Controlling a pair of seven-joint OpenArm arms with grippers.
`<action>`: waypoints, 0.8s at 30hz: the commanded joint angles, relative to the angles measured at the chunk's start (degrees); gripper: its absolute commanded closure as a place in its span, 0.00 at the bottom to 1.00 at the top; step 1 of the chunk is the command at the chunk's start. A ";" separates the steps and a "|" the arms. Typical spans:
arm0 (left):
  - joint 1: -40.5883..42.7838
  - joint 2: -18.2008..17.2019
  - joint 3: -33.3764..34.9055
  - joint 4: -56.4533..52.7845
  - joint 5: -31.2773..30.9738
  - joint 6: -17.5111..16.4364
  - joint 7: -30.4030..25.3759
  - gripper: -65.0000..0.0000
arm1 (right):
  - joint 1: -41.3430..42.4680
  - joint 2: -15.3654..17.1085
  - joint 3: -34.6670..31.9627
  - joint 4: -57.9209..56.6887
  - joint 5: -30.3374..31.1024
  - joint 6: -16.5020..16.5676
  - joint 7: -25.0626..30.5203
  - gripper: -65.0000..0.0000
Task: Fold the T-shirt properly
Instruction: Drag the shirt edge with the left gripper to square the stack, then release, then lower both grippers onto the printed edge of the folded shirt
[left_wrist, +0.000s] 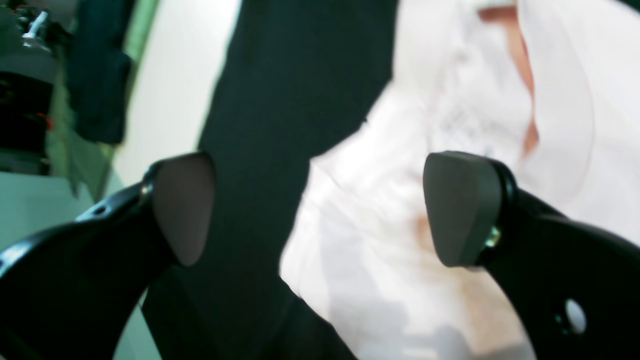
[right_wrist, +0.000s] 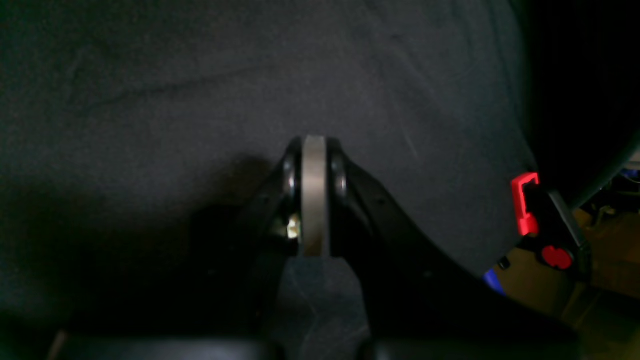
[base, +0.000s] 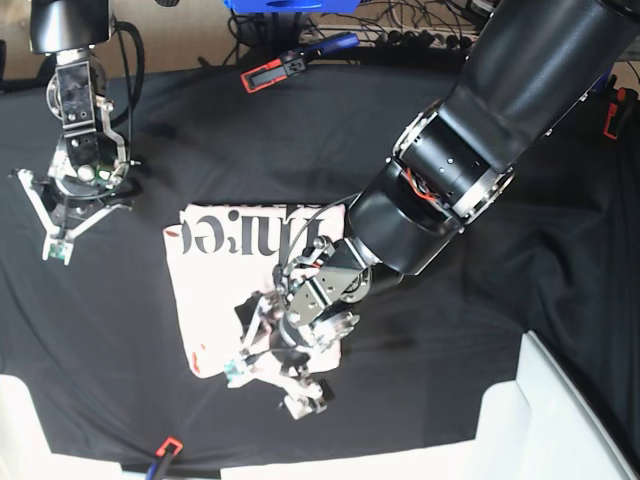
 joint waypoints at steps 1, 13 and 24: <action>-1.44 0.99 -2.05 2.44 -0.07 0.61 0.20 0.03 | 0.66 0.55 0.13 1.09 -0.82 -0.52 0.99 0.98; 4.80 0.99 -34.93 23.01 0.54 0.52 25.52 1.00 | -0.48 -2.44 1.62 5.75 -0.56 17.59 1.25 0.98; 24.50 -4.71 -38.53 45.96 0.10 0.26 41.43 1.00 | 1.98 -5.78 2.06 10.32 -0.65 43.61 -2.71 0.98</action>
